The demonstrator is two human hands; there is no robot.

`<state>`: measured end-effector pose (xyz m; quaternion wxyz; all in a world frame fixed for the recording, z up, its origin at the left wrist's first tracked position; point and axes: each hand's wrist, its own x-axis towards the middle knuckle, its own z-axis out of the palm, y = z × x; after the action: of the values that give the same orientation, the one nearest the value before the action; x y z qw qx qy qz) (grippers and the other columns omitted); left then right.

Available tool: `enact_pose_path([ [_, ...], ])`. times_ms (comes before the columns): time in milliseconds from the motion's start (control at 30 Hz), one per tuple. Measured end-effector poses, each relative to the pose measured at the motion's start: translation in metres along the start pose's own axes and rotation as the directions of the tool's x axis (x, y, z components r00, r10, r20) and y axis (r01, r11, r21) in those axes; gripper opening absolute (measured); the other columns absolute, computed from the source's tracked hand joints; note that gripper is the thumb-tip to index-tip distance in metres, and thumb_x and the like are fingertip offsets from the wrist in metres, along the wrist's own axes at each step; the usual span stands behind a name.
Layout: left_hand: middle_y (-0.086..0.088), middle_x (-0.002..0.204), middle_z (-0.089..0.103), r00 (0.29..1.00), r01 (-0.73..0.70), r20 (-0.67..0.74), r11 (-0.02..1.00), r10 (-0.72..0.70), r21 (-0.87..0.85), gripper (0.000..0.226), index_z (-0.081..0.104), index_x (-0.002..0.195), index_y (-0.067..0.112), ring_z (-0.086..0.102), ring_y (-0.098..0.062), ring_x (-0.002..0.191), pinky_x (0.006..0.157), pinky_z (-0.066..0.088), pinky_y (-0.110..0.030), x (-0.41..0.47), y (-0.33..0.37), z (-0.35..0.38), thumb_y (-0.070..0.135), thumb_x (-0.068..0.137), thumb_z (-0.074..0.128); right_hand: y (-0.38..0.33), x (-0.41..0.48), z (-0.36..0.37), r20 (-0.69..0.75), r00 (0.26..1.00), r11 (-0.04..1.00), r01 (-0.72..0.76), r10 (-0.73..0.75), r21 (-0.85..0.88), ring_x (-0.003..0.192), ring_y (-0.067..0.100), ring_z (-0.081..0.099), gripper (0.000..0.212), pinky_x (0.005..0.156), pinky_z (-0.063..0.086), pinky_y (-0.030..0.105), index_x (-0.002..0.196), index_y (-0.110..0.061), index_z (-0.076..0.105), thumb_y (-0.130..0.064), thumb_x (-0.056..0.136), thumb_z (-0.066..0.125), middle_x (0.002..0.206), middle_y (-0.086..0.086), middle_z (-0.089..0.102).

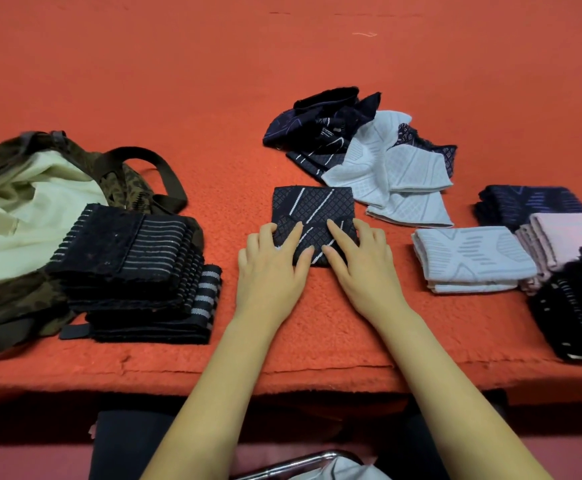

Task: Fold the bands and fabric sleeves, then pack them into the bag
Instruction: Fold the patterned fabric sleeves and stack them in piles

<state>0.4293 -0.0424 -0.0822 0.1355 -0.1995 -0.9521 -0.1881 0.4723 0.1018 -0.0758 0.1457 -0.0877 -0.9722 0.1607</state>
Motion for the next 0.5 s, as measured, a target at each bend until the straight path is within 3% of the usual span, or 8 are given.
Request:
enact_pose_path([
  [167, -0.010, 0.116, 0.057, 0.999, 0.037, -0.038, 0.995, -0.034, 0.091, 0.054, 0.061, 0.124, 0.026, 0.053, -0.030, 0.095, 0.075, 0.044, -0.040, 0.0000, 0.0009, 0.0046, 0.052, 0.087, 0.032, 0.0020, -0.0002, 0.0029, -0.047, 0.998, 0.999, -0.036, 0.034, -0.025, 0.123, 0.030, 0.036, 0.064, 0.093, 0.035, 0.044, 0.134, -0.029, 0.053, -0.058, 0.087, 0.021, 0.146, 0.011, 0.036],
  [300, -0.010, 0.124, 0.054, 0.997, 0.081, -0.001, 0.988, -0.081, 0.129, 0.051, 0.060, 0.125, 0.030, 0.051, -0.029, 0.105, 0.084, 0.041, -0.044, 0.0009, 0.0015, 0.0062, 0.050, 0.089, 0.030, 0.0012, -0.0010, 0.0048, -0.050, 0.998, 0.995, -0.047, 0.043, -0.093, 0.129, 0.030, 0.032, 0.060, 0.096, 0.032, 0.046, 0.133, -0.029, 0.053, -0.053, 0.089, 0.021, 0.153, 0.010, 0.027],
  [400, -0.010, 0.134, 0.048, 0.996, 0.088, 0.003, 0.993, -0.088, 0.076, 0.050, 0.058, 0.127, 0.030, 0.045, -0.030, 0.117, 0.093, 0.035, -0.048, 0.0011, 0.0024, 0.0049, 0.047, 0.090, 0.029, 0.0003, -0.0004, 0.0060, -0.060, 0.997, 0.994, -0.059, 0.054, -0.092, 0.125, 0.034, 0.039, 0.054, 0.096, 0.036, 0.049, 0.128, -0.025, 0.059, -0.046, 0.090, 0.027, 0.147, 0.014, 0.038],
  [500, -0.008, 0.136, 0.045, 0.995, 0.089, -0.025, 0.993, -0.091, -0.082, 0.035, 0.060, 0.125, 0.029, 0.038, -0.026, 0.124, 0.101, 0.025, -0.044, 0.0028, -0.0022, 0.0044, 0.035, 0.094, 0.045, 0.0026, -0.0010, 0.0058, -0.140, 0.990, 0.996, -0.003, -0.009, -0.088, 0.117, 0.036, 0.048, 0.045, 0.094, 0.041, 0.047, 0.117, -0.015, 0.066, -0.037, 0.090, 0.037, 0.135, 0.016, 0.050],
])
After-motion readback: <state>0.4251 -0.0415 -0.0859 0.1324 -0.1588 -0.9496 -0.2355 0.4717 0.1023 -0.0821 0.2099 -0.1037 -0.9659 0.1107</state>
